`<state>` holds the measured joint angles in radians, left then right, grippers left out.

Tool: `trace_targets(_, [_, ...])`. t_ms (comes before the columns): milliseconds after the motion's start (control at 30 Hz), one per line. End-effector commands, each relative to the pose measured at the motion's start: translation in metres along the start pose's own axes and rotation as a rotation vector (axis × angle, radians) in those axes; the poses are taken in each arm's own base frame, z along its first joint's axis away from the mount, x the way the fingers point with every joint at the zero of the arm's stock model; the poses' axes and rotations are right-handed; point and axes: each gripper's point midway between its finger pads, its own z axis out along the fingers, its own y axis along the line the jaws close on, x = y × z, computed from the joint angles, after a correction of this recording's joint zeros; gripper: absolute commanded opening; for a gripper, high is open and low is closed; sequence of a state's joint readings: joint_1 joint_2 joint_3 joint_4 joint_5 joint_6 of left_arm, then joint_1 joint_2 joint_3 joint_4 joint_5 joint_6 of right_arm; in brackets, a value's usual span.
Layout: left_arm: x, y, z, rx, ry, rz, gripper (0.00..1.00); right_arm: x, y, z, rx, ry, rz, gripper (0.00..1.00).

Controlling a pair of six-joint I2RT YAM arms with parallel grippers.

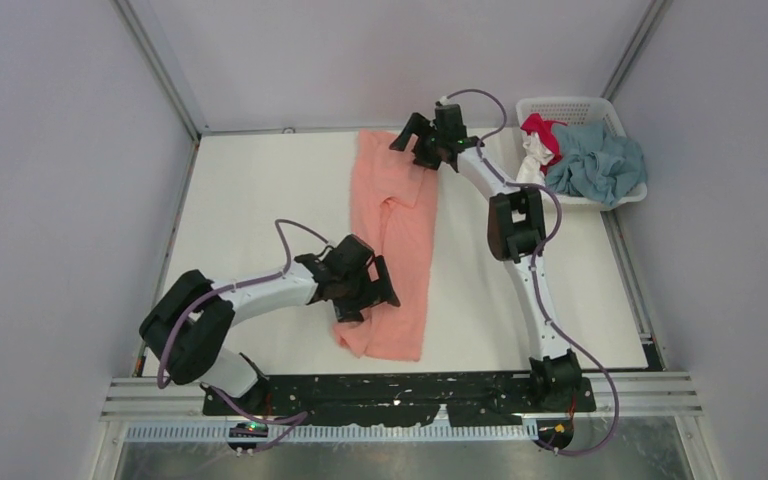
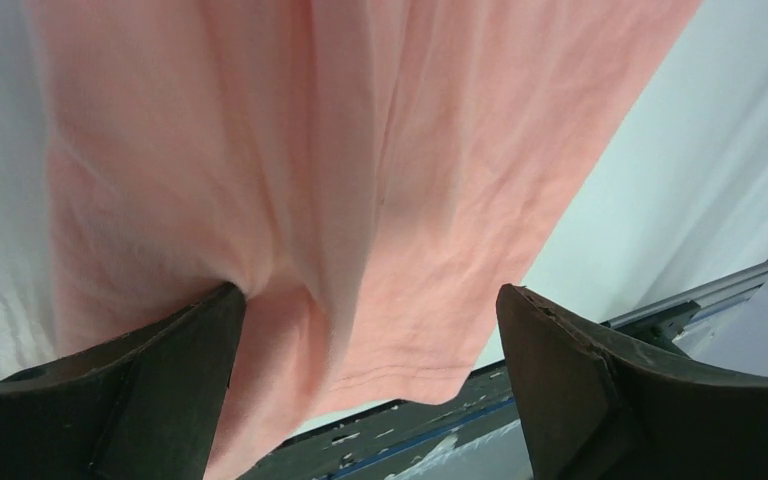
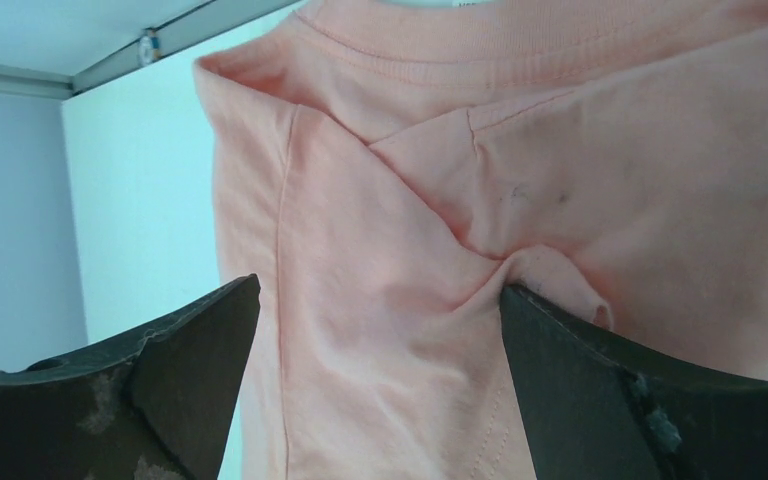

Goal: Fold and stack the t-shirts
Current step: Rotate the tshirt 90 degrees, then grab the bottom of the folded rectangular tshirt with both arms

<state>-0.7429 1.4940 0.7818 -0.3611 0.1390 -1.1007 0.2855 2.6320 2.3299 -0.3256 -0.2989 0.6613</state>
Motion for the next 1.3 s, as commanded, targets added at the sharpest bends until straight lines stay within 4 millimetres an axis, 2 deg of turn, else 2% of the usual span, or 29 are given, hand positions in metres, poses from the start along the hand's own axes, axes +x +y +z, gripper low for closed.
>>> trace_targets(0, [-0.001, -0.011, 0.003, -0.024, -0.092, -0.069, 1.0, -0.016, 0.081, 0.01, -0.214, -0.103, -0.03, 0.95])
trace_targets(100, [-0.007, -0.029, -0.022, 0.019, -0.17, 0.028, 1.0, -0.037, 0.103, -0.002, -0.224, -0.189, -0.12, 0.95])
trace_targets(167, [-0.009, -0.034, -0.045, 0.035, -0.224, 0.101, 1.0, -0.051, 0.117, -0.022, -0.221, -0.22, -0.187, 0.95])
trace_targets(200, [-0.009, -0.031, -0.058, 0.038, -0.242, 0.132, 0.99, -0.06, 0.125, -0.04, -0.204, -0.236, -0.245, 0.95])
trace_targets(233, [-0.008, -0.027, -0.073, 0.048, -0.264, 0.153, 0.99, -0.063, 0.129, -0.05, -0.193, -0.239, -0.269, 0.95])
trace_targets(267, [-0.007, -0.014, -0.082, 0.022, -0.276, 0.161, 1.0, -0.069, 0.135, -0.07, -0.17, -0.249, -0.315, 0.95])
trace_targets(300, [-0.006, 0.003, -0.09, -0.015, -0.298, 0.159, 1.0, -0.079, 0.151, -0.097, -0.176, -0.277, -0.339, 0.95])
trace_targets(333, [-0.006, 0.019, -0.096, -0.044, -0.321, 0.151, 1.0, -0.066, 0.133, -0.096, -0.118, -0.236, -0.358, 0.95])
trace_targets(367, [-0.005, 0.035, -0.1, -0.08, -0.332, 0.149, 1.0, -0.074, 0.148, -0.126, -0.124, -0.262, -0.382, 0.95])
trace_targets(400, [-0.004, 0.048, -0.101, -0.104, -0.337, 0.146, 1.0, -0.053, 0.122, -0.123, -0.048, -0.198, -0.394, 0.95])
trace_targets(433, [-0.003, 0.06, -0.101, -0.122, -0.332, 0.126, 1.0, -0.056, 0.136, -0.153, -0.045, -0.22, -0.413, 0.95])
trace_targets(467, [-0.003, 0.067, -0.1, -0.122, -0.317, 0.108, 1.0, -0.027, 0.102, -0.149, 0.052, -0.145, -0.422, 0.95])
trace_targets(500, [-0.006, 0.072, -0.096, -0.111, -0.306, 0.084, 0.99, -0.027, 0.117, -0.18, 0.051, -0.177, -0.442, 0.95])
trace_targets(533, [-0.008, 0.072, -0.092, -0.074, -0.291, 0.077, 1.0, 0.002, 0.087, -0.18, 0.129, -0.119, -0.441, 0.95])
trace_targets(567, [-0.015, 0.076, -0.087, -0.046, -0.283, 0.039, 1.0, 0.003, 0.098, -0.207, 0.131, -0.169, -0.451, 0.95])
trace_targets(600, [-0.019, 0.074, -0.082, -0.003, -0.263, 0.021, 0.99, 0.039, 0.076, -0.206, 0.163, -0.099, -0.436, 0.95])
trace_targets(633, [-0.016, 0.064, -0.078, 0.072, -0.215, 0.034, 0.99, 0.064, 0.065, -0.223, 0.159, -0.076, -0.405, 0.95])
trace_targets(733, [-0.017, 0.054, -0.074, 0.134, -0.152, 0.062, 0.97, 0.132, 0.055, -0.248, 0.1, 0.026, -0.36, 0.95])
trace_targets(767, [-0.014, 0.052, -0.072, 0.141, -0.126, 0.069, 0.92, 0.155, 0.047, -0.259, 0.092, 0.064, -0.347, 0.95])
trace_targets(800, [-0.01, 0.051, -0.069, 0.149, -0.095, 0.077, 0.85, 0.171, 0.051, -0.269, 0.072, 0.083, -0.355, 0.95])
trace_targets(833, [-0.006, 0.051, -0.066, 0.156, -0.07, 0.082, 0.78, 0.194, 0.034, -0.273, 0.107, 0.14, -0.348, 0.95])
trace_targets(867, [-0.003, 0.052, -0.064, 0.158, -0.051, 0.079, 0.72, 0.207, 0.037, -0.28, 0.095, 0.158, -0.361, 0.95])
trace_targets(900, [-0.001, 0.051, -0.061, 0.169, -0.037, 0.078, 0.68, 0.223, 0.022, -0.284, 0.135, 0.195, -0.348, 0.95])
trace_targets(933, [0.003, 0.052, -0.059, 0.173, -0.023, 0.069, 0.63, 0.23, 0.022, -0.289, 0.135, 0.196, -0.351, 0.95])
trace_targets(967, [0.005, 0.053, -0.057, 0.179, -0.012, 0.063, 0.58, 0.245, 0.013, -0.292, 0.151, 0.225, -0.33, 0.95])
trace_targets(1100, [0.013, 0.064, -0.047, 0.159, 0.012, 0.04, 0.48, 0.279, 0.012, -0.302, 0.105, 0.26, -0.287, 0.95])
trace_targets(1133, [0.015, 0.065, -0.045, 0.159, 0.022, 0.037, 0.43, 0.283, 0.018, -0.304, 0.082, 0.257, -0.271, 0.95])
trace_targets(1167, [0.017, 0.065, -0.044, 0.162, 0.029, 0.034, 0.4, 0.293, 0.016, -0.306, 0.074, 0.277, -0.276, 0.96])
trace_targets(1267, [0.019, 0.07, -0.042, 0.155, 0.031, 0.019, 0.29, 0.306, 0.018, -0.312, 0.059, 0.303, -0.268, 0.97])
